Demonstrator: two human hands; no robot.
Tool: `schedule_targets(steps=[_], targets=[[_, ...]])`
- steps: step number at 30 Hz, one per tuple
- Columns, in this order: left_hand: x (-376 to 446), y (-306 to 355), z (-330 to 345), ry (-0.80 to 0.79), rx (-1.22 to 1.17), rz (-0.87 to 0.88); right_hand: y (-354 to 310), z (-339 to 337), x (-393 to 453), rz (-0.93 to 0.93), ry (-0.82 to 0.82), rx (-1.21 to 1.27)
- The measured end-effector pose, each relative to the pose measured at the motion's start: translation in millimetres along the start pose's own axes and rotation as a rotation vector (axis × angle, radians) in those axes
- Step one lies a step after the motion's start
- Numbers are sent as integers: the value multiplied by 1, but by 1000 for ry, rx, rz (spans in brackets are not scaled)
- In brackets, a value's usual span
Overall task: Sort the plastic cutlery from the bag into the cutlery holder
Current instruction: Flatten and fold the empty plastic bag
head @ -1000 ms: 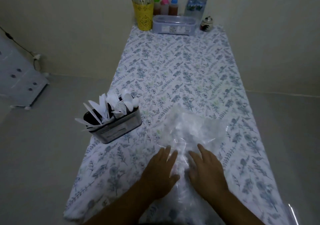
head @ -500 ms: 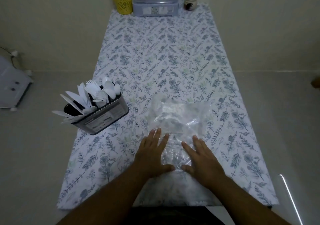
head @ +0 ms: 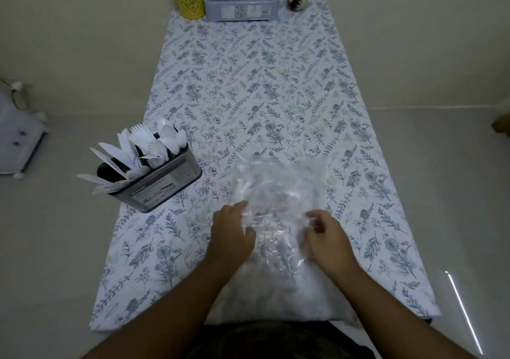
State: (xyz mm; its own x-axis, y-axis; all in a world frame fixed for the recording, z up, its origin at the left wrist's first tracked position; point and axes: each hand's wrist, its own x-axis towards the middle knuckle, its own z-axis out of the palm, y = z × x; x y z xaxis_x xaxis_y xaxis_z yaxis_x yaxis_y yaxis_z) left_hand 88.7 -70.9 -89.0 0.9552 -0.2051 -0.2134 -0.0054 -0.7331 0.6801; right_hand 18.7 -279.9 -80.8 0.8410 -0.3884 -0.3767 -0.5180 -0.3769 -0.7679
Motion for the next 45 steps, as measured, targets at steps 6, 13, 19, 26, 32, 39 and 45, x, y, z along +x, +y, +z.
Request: schedule_targets(steps=[6, 13, 19, 26, 32, 39, 45], targets=[[26, 10, -16, -164, -591, -590, -6, -13, 23, 524, -38, 408], [27, -7, -32, -190, -1149, -689, 1, -35, 26, 518, -157, 755], [17, -23, -55, -451, -965, -485, 11, -47, 15, 376, -312, 615], [-5, -23, -37, -102, -69, -69, 15, -24, -5, 302, -183, 270], [-35, -3, -25, 104, 181, 257, -1, -4, -21, 238, -86, 360], [-52, -14, 1, -396, 343, 117, -2, 3, -29, 481, -272, 779], [-51, -20, 8, -429, 389, 125, 5, 0, -39, 413, -332, 664]])
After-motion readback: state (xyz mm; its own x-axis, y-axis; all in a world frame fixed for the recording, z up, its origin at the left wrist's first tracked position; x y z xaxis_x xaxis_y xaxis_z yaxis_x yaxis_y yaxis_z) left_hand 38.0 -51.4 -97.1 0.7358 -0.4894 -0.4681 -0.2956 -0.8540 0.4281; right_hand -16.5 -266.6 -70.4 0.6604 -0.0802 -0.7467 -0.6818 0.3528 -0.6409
